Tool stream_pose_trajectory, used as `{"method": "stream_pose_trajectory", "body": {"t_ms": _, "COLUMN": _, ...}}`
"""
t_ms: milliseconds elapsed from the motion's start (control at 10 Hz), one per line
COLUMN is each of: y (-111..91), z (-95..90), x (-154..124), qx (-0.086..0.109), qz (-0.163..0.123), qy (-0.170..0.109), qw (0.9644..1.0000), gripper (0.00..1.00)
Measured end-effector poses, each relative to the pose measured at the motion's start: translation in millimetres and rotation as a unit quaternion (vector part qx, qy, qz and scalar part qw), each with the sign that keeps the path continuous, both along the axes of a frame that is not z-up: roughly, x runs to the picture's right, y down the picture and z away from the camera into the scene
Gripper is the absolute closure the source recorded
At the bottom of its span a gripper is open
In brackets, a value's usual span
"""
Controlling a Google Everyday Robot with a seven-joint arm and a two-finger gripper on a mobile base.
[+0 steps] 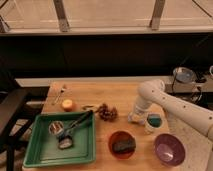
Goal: Wipe table surface with towel
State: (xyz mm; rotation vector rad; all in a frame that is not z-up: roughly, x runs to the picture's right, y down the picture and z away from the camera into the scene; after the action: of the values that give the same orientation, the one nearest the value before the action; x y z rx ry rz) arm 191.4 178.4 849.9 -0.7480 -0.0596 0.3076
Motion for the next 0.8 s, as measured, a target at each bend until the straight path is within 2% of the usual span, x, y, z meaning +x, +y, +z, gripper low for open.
{"method": "stream_pose_trajectory", "body": {"t_ms": 200, "y": -14, "z": 10.5, "x": 13, "qx": 0.004, "qz": -0.001, "qy": 0.015, "qw": 0.9999, "gripper": 1.00}}
{"method": "stream_pose_trajectory", "body": {"t_ms": 400, "y": -39, "z": 33.9, "x": 16, "qx": 0.007, "qz": -0.008, "qy": 0.019, "qw": 0.9998, "gripper": 1.00}}
{"method": "stream_pose_trajectory", "body": {"t_ms": 600, "y": -58, "z": 53.5, "x": 3, "qx": 0.011, "qz": -0.018, "qy": 0.006, "qw": 0.9998, "gripper": 1.00}}
{"method": "stream_pose_trajectory", "body": {"t_ms": 800, "y": -62, "z": 59.6, "x": -25, "qx": 0.010, "qz": -0.027, "qy": -0.021, "qw": 0.9994, "gripper": 1.00}}
